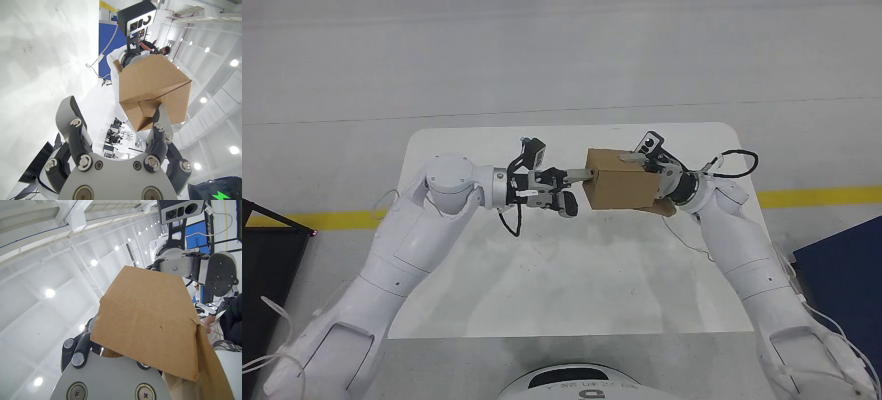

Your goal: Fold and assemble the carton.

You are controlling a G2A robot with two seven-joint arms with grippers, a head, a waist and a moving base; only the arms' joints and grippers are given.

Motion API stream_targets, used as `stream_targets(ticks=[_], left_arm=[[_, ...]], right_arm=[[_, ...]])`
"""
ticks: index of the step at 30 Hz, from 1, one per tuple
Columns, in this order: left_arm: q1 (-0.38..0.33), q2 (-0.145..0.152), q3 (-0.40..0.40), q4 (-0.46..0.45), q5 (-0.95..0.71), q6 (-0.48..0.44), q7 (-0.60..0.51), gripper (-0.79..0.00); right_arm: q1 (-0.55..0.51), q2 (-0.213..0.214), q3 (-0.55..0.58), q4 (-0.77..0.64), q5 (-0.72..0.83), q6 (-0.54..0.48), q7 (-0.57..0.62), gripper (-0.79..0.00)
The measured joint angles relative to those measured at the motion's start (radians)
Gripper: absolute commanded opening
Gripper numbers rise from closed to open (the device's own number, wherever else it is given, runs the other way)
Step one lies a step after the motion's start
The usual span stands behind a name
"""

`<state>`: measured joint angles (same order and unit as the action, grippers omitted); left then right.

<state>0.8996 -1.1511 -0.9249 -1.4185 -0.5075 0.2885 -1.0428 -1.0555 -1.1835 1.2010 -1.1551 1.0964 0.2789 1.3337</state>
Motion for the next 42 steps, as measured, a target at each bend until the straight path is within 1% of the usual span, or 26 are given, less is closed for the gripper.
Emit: stream_targets(ticks=[12, 16, 17, 19, 21, 26, 30, 32, 36, 41, 42], left_arm=[[-0.029, -0.014, 0.033, 0.011, 0.003, -0.005, 0.013, -0.105], [-0.025, -0.013, 0.023, 0.027, -0.003, -0.014, 0.005, -0.089], [-0.022, -0.011, 0.015, 0.032, -0.005, -0.017, 0.002, -0.065], [-0.012, -0.003, -0.015, 0.045, -0.008, -0.027, -0.007, -0.022], [0.004, 0.009, -0.057, 0.057, -0.009, -0.038, -0.014, -0.003], [0.058, 0.041, -0.185, 0.042, -0.032, -0.061, -0.028, 0.000], [0.123, 0.066, -0.292, 0.016, -0.060, -0.073, -0.032, 0.000], [0.152, 0.075, -0.332, 0.016, -0.068, -0.072, -0.032, 0.000], [0.201, 0.090, -0.408, 0.054, -0.091, -0.075, -0.031, 0.000], [0.225, 0.101, -0.471, 0.107, -0.131, -0.107, -0.042, 0.000], [0.227, 0.103, -0.485, 0.120, -0.140, -0.117, -0.042, 0.000]], right_arm=[[-0.002, -0.001, -0.003, -0.004, -0.004, -0.001, -0.002, -0.785], [-0.003, 0.001, 0.003, -0.002, -0.001, 0.000, 0.001, -0.785], [-0.004, 0.001, 0.004, -0.003, -0.001, 0.000, 0.002, -0.785], [-0.006, 0.002, 0.007, -0.004, 0.000, -0.001, 0.004, -0.785], [-0.008, 0.002, 0.010, -0.006, 0.001, -0.001, 0.003, -0.785], [-0.009, 0.003, 0.011, -0.009, -0.010, -0.010, -0.018, -0.785], [-0.014, 0.003, 0.013, -0.017, -0.035, -0.033, -0.074, -0.785], [-0.016, 0.003, 0.016, -0.017, -0.030, -0.032, -0.085, -0.785], [-0.016, 0.003, 0.016, -0.017, -0.029, -0.031, -0.084, -0.785], [-0.017, 0.003, 0.012, -0.021, -0.034, -0.035, -0.089, -0.785], [-0.014, 0.003, -0.002, -0.037, -0.061, -0.040, -0.116, -0.785]])
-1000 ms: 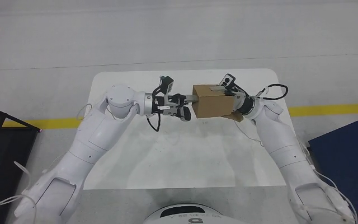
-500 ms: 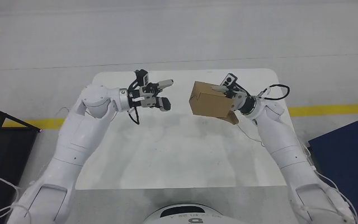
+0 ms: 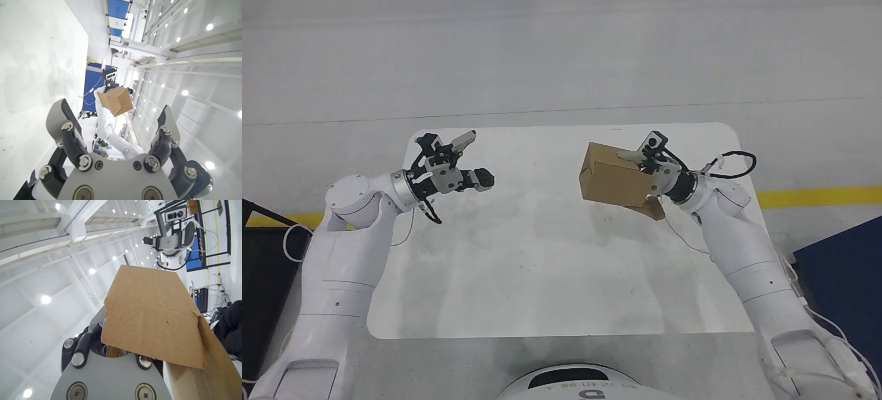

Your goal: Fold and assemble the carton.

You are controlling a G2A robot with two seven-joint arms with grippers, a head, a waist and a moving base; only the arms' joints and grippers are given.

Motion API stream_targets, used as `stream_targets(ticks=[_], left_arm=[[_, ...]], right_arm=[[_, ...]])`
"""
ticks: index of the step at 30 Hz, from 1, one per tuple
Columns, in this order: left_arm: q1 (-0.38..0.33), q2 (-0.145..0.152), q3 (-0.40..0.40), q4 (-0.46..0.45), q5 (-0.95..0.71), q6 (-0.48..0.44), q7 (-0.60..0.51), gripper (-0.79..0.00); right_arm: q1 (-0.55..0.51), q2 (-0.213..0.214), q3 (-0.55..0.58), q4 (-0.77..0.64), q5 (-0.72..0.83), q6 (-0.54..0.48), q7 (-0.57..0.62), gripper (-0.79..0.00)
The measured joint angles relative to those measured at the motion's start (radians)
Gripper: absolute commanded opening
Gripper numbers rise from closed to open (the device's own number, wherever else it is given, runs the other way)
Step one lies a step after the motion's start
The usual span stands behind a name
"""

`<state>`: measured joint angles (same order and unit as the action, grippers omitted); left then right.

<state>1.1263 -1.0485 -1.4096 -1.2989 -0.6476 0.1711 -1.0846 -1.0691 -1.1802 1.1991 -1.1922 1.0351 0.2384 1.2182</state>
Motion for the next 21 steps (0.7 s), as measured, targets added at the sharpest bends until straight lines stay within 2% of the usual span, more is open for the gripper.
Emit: stream_targets(ticks=[2, 5, 7, 10, 12, 21], left_arm=[[0.001, 0.001, -0.008, 0.008, -0.004, -0.004, -0.001, 0.000], [0.001, 0.001, -0.006, 0.008, -0.003, -0.004, -0.002, 0.000], [0.001, 0.001, -0.006, 0.007, -0.003, -0.003, -0.002, 0.000], [0.001, 0.001, -0.006, 0.007, -0.003, -0.003, -0.001, 0.000], [0.001, 0.001, -0.006, 0.007, -0.003, -0.003, -0.001, 0.000], [0.001, 0.001, -0.006, 0.008, -0.003, -0.003, -0.001, 0.000]], right_arm=[[0.028, 0.002, -0.030, -0.027, -0.099, 0.023, -0.071, -0.785], [0.121, 0.009, -0.095, -0.059, -0.361, 0.101, -0.167, -0.785], [0.189, 0.013, -0.157, -0.085, -0.547, 0.153, -0.168, -0.785], [0.252, 0.019, -0.230, -0.125, -0.759, 0.137, -0.090, -0.785], [0.262, 0.022, -0.235, -0.140, -0.825, 0.141, -0.084, -0.785], [0.258, 0.022, -0.232, -0.146, -0.822, 0.147, -0.115, -0.785]])
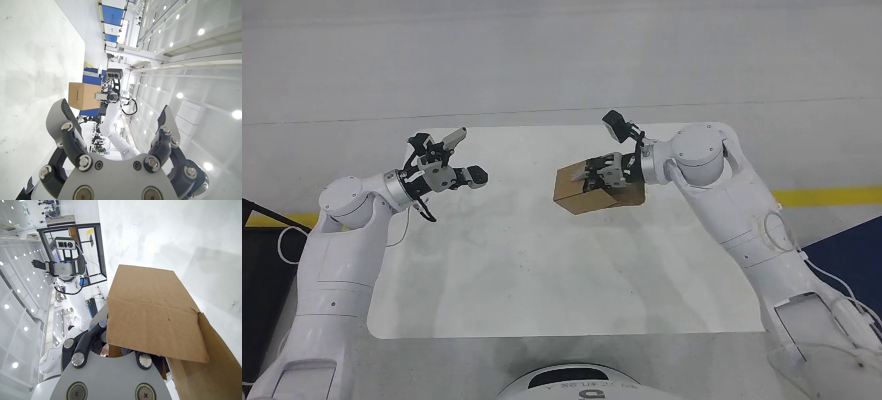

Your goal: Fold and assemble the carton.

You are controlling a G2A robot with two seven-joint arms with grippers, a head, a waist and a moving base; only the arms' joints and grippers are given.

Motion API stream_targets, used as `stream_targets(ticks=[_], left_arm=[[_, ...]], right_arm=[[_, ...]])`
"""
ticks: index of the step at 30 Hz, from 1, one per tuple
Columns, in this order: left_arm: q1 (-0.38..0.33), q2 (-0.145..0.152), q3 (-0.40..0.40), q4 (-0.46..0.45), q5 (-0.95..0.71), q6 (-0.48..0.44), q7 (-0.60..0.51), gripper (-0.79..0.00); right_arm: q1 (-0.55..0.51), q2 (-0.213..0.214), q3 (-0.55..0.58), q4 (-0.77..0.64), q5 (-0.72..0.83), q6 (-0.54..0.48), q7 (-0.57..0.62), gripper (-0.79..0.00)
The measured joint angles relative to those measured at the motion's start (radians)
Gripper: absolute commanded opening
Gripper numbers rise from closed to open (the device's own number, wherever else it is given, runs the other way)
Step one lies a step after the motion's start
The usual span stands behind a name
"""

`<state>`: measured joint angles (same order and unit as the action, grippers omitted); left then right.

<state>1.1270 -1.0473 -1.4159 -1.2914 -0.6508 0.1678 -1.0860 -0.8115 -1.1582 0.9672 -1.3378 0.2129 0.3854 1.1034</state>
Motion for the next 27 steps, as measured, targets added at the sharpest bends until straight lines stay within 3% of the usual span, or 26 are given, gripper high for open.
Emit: stream_targets(ticks=[4, 10, 15, 16, 17, 19, 21, 27], left_arm=[[0.000, 0.000, 0.000, 0.000, 0.000, 0.000, 0.000, 0.000], [0.000, 0.000, 0.000, 0.000, 0.000, 0.000, 0.000, 0.000], [0.000, 0.000, 0.000, 0.000, 0.000, 0.000, 0.000, 0.000], [0.000, 0.000, 0.000, 0.000, 0.000, 0.000, 0.000, 0.000], [0.000, 0.000, 0.000, 0.000, 0.000, 0.000, 0.000, 0.000], [0.000, 0.000, 0.000, 0.000, 0.000, 0.000, 0.000, 0.000], [0.000, 0.000, 0.000, 0.000, 0.000, 0.000, 0.000, 0.000], [0.000, 0.000, 0.000, 0.000, 0.000, 0.000, 0.000, 0.000]], right_arm=[[0.013, 0.006, -0.051, -0.055, -0.124, -0.048, 0.006, -0.785], [0.076, 0.021, -0.195, -0.206, -0.506, -0.116, 0.217, -0.785], [0.100, 0.006, -0.291, -0.223, -0.647, -0.121, 0.261, -0.785], [0.102, 0.002, -0.302, -0.218, -0.651, -0.121, 0.259, -0.727], [0.104, -0.001, -0.311, -0.212, -0.653, -0.124, 0.256, -0.471], [0.108, -0.007, -0.323, -0.200, -0.650, -0.137, 0.250, -0.135], [0.108, -0.011, -0.323, -0.194, -0.641, -0.152, 0.231, -0.092], [0.062, 0.008, -0.264, -0.256, -0.624, -0.231, 0.180, -0.071]])
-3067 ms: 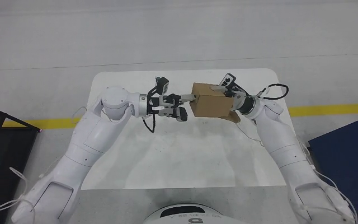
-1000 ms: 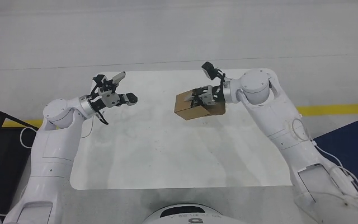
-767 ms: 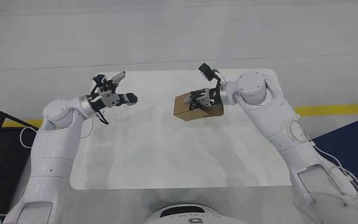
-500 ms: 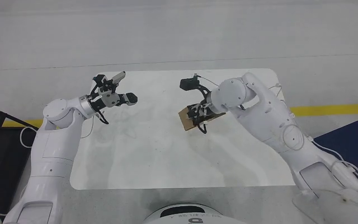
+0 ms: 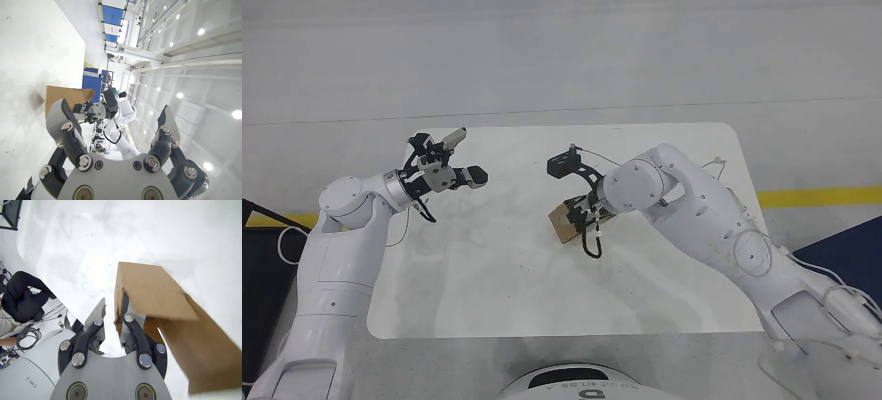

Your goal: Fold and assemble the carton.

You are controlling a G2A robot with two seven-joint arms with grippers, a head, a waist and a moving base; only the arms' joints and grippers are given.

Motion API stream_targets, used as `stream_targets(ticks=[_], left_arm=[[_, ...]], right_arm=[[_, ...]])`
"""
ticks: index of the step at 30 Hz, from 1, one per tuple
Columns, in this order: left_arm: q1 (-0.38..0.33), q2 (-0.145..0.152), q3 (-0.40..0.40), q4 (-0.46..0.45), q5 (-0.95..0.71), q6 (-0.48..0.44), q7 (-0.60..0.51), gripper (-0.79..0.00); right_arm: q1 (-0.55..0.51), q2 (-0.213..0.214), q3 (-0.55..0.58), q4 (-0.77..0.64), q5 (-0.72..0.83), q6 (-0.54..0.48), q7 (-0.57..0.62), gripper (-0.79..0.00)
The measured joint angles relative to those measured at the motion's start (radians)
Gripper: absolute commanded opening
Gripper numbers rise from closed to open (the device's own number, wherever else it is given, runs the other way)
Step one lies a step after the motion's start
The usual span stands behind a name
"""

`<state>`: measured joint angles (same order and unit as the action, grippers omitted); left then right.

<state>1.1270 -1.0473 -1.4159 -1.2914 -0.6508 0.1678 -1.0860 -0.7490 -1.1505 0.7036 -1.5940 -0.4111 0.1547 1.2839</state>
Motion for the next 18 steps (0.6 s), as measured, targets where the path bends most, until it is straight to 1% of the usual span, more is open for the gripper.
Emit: stream_targets(ticks=[5, 7, 8, 11, 12, 15, 17, 18], left_arm=[[0.000, 0.000, 0.000, 0.000, 0.000, 0.000, 0.000, 0.000], [0.000, 0.000, 0.000, 0.000, 0.000, 0.000, 0.000, 0.000], [0.000, 0.000, 0.000, 0.000, 0.000, 0.000, 0.000, 0.000], [0.000, 0.000, 0.000, 0.000, 0.000, 0.000, 0.000, 0.000], [0.000, 0.000, 0.000, 0.000, 0.000, 0.000, 0.000, 0.000], [0.000, 0.000, 0.000, 0.000, 0.000, 0.000, 0.000, 0.000], [0.000, 0.000, 0.000, 0.000, 0.000, 0.000, 0.000, 0.000], [0.000, 0.000, 0.000, 0.000, 0.000, 0.000, 0.000, 0.000]], right_arm=[[-0.084, 0.034, 0.106, -0.079, 0.033, -0.070, -0.057, -0.083], [-0.139, 0.051, 0.174, -0.118, 0.071, -0.115, -0.097, -0.095], [-0.166, 0.060, 0.210, -0.134, 0.095, -0.136, -0.117, -0.120], [-0.267, 0.088, 0.339, -0.178, 0.165, -0.208, -0.173, -0.126], [-0.309, 0.098, 0.389, -0.194, 0.171, -0.220, -0.195, -0.151], [-0.402, 0.119, 0.479, -0.244, 0.151, -0.249, -0.207, -0.154], [-0.437, 0.128, 0.509, -0.261, 0.121, -0.251, -0.195, -0.151], [-0.453, 0.131, 0.514, -0.270, 0.086, -0.235, -0.192, -0.148]])
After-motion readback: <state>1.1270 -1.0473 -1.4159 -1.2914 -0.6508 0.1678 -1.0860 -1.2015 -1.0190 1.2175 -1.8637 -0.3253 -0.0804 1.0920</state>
